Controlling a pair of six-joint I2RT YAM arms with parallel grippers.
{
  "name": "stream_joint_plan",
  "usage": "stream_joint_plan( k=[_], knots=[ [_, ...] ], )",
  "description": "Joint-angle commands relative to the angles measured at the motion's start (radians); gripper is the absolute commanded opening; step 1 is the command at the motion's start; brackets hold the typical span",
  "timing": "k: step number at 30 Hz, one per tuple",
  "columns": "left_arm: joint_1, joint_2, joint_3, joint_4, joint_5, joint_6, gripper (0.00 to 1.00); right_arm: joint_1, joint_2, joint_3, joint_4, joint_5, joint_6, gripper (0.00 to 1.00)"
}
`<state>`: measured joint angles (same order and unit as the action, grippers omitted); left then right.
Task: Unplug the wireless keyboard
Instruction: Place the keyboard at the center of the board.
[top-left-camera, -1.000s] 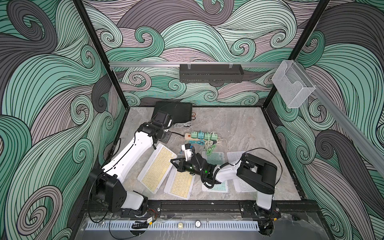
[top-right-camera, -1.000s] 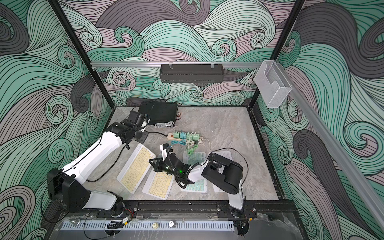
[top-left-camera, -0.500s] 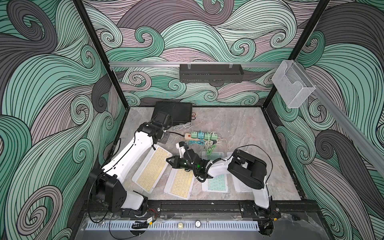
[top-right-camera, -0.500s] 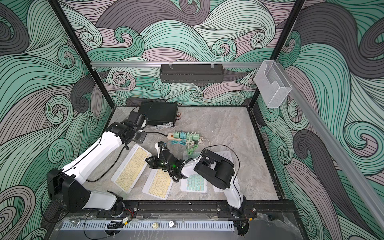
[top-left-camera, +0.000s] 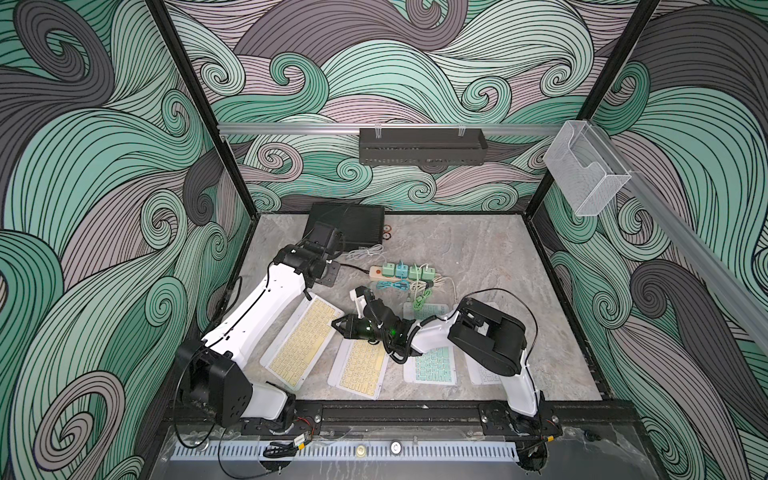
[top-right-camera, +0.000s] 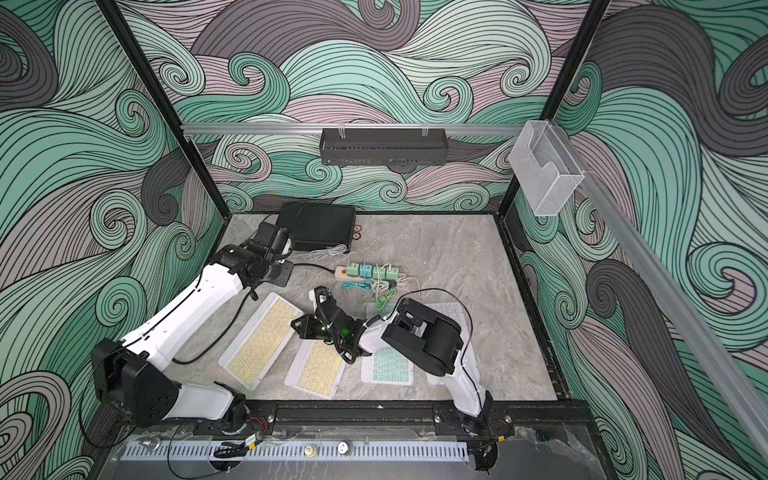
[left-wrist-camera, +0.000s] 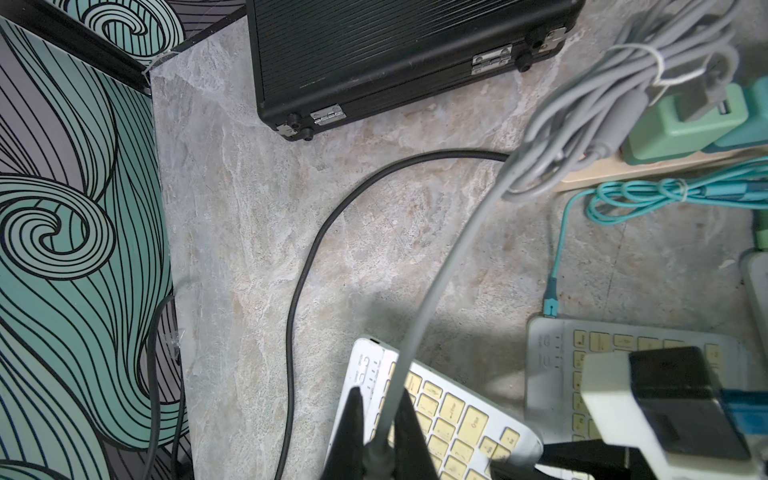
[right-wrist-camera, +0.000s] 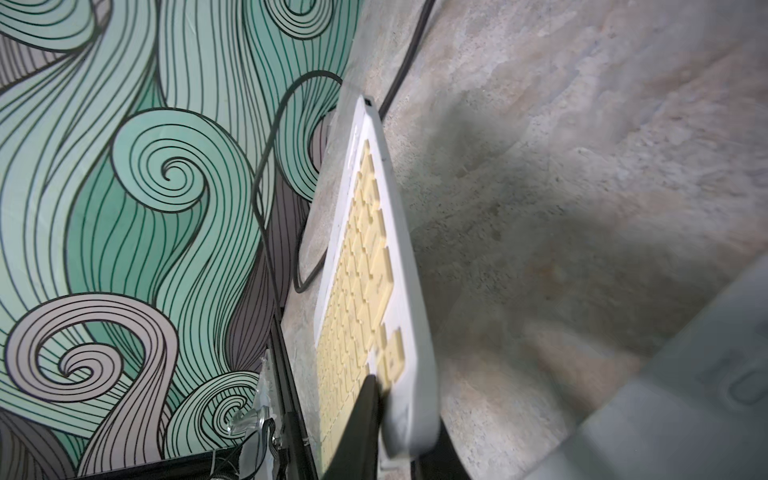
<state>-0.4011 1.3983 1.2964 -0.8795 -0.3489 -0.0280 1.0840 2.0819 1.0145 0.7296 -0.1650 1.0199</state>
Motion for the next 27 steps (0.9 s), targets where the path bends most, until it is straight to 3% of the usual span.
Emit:
stream_joint_plan(
  k=[1, 14, 21, 25, 27],
  knots=[
    [-0.001, -0.024, 0.021, -0.015, -0.017, -0.019, 0.0, -0.004, 0.009, -0.018, -0.082, 0.009, -0.04, 0.22],
    [0.004, -0.029, 0.016, -0.018, -0.023, -0.04, 0.0, -0.012, -0.07, -0.001, -0.213, 0.019, -0.151, 0.45],
    [0.021, -0.01, 0.041, -0.049, 0.008, -0.148, 0.0, -0.011, -0.262, -0.118, -0.225, 0.036, -0.175, 0.6],
    [0.024, -0.03, 0.06, -0.077, 0.125, -0.275, 0.01, -0.01, -0.429, -0.18, -0.316, 0.028, -0.172, 0.6],
    [0.024, -0.061, 0.004, 0.011, 0.28, -0.311, 0.01, -0.013, -0.527, -0.189, -0.405, -0.006, -0.153, 0.61]
  ],
)
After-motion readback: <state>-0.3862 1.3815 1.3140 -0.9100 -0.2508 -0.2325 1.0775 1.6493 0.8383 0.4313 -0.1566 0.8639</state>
